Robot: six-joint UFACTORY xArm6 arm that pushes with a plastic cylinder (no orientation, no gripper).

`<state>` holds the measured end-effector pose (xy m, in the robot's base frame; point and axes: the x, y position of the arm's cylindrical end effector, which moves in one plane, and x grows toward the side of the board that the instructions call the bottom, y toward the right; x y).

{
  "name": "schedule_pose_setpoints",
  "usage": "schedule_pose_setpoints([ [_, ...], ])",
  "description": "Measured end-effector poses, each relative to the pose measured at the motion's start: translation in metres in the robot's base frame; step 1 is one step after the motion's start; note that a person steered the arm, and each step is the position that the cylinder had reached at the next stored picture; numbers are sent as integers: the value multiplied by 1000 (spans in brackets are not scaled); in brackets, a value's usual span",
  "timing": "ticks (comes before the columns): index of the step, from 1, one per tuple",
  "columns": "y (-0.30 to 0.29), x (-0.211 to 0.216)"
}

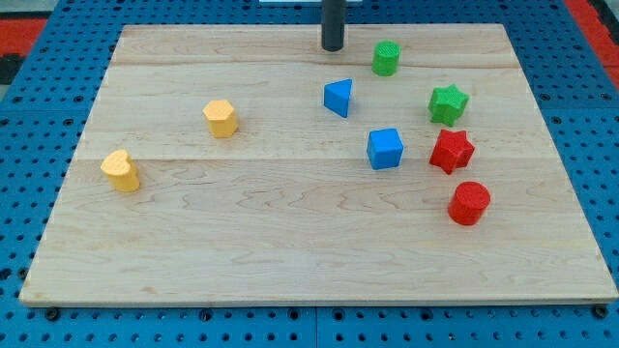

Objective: Keep green circle and blue triangle in a horizontal line

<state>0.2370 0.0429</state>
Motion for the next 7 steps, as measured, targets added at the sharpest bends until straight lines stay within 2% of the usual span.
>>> schedule_pose_setpoints([
  [1,28,6],
  [3,34,21],
  [4,73,29],
  [6,49,49],
  [7,85,49],
])
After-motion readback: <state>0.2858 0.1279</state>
